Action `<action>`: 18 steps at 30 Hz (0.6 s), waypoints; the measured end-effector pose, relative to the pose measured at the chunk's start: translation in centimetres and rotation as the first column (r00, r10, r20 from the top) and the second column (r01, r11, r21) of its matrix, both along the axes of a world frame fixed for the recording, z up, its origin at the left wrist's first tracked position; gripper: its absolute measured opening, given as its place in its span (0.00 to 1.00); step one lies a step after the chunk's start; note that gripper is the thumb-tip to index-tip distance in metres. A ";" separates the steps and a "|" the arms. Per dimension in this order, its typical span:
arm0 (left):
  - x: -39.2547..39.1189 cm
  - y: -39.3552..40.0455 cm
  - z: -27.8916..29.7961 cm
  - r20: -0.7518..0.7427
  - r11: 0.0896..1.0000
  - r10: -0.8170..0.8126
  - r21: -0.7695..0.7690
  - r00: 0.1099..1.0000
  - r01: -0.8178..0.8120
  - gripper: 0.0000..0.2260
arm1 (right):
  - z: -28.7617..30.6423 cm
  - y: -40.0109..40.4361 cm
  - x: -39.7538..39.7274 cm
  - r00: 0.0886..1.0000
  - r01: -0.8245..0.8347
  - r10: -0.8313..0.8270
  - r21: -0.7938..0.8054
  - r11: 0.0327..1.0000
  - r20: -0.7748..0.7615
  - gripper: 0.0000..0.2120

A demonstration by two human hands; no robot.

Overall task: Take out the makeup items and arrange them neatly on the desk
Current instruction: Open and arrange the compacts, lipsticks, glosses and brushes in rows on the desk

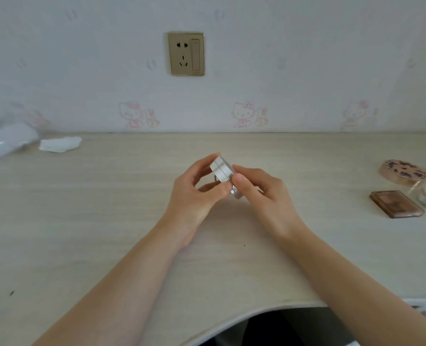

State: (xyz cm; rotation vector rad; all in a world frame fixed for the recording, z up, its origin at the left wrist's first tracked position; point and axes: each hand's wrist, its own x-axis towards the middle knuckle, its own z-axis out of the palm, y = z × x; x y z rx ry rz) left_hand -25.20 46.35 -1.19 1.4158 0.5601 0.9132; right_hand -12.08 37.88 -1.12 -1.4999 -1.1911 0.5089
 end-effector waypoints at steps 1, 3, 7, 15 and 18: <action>0.1 0.0 0.0 0.000 1.000 0.005 -0.003 1.000 -0.005 0.28 | 0.0 0.0 0.0 1.000 -0.005 0.005 0.001 1.000 0.012 0.18; 0.2 0.0 0.1 -0.004 1.000 0.013 -0.009 1.000 -0.013 0.28 | 0.0 0.0 0.0 1.000 0.003 -0.004 0.010 1.000 0.014 0.18; 0.3 -0.1 0.2 0.014 1.000 0.018 -0.017 1.000 -0.018 0.25 | -0.1 -0.1 -0.2 0.999 0.043 -0.044 0.039 0.998 0.008 0.18; 0.6 -0.1 0.2 0.123 0.992 -0.006 -0.124 0.992 0.022 0.24 | 0.3 -0.3 -0.7 0.995 -0.004 -0.010 0.138 0.990 0.099 0.20; 0.5 0.0 0.0 0.124 0.989 0.000 -0.145 0.992 0.018 0.23 | 0.3 -0.5 -0.9 0.998 0.004 -0.013 0.121 0.993 0.069 0.16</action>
